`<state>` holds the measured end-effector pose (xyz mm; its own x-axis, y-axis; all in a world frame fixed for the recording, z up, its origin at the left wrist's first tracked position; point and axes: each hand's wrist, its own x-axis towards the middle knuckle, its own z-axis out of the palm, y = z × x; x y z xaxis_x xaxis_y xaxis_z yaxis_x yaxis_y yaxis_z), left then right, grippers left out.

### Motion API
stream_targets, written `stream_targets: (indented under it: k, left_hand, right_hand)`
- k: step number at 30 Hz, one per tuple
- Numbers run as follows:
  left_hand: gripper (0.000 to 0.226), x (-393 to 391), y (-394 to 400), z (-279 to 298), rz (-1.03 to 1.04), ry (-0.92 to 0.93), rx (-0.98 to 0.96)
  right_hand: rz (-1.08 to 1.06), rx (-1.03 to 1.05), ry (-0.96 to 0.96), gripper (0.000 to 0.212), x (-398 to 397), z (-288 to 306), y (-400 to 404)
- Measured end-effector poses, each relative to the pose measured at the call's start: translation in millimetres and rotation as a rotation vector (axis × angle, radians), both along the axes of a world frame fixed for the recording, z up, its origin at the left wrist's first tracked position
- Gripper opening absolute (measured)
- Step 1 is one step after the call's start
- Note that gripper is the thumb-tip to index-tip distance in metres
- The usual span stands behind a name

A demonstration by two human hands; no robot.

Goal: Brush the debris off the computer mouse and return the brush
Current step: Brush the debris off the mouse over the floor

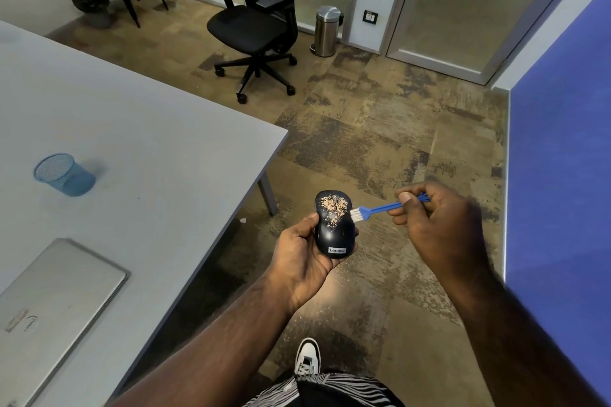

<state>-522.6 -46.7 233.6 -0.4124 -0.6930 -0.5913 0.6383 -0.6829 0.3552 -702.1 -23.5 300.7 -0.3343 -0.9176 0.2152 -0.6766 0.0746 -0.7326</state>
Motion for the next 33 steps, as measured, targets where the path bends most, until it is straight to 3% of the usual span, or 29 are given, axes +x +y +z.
stream_targets:
  k: [5, 9, 14, 18, 33]
  left_hand:
    - [0.039, 1, 1, 4, 0.001, 0.036, 0.006]
    - [0.041, 0, 2, 5, 0.011, 0.023, -0.006]
    - [0.046, -3, 4, 3, 0.009, 0.03, -0.018]
    - [0.043, -3, 6, 5, 0.008, 0.018, -0.024]
    - [0.037, -1, 9, 9, 0.01, 0.044, 0.017]
  right_hand:
    - [-0.041, -0.02, 0.009, 0.013, -7, 6, -1]
    - [0.136, -0.05, -0.026, 0.011, 12, 19, 13]
    - [0.285, -0.058, 0.138, 0.01, 41, 7, 29]
    - [0.227, -0.087, 0.225, 0.016, 45, 5, 32]
    - [0.003, -0.072, 0.229, 0.016, 1, 9, 14]
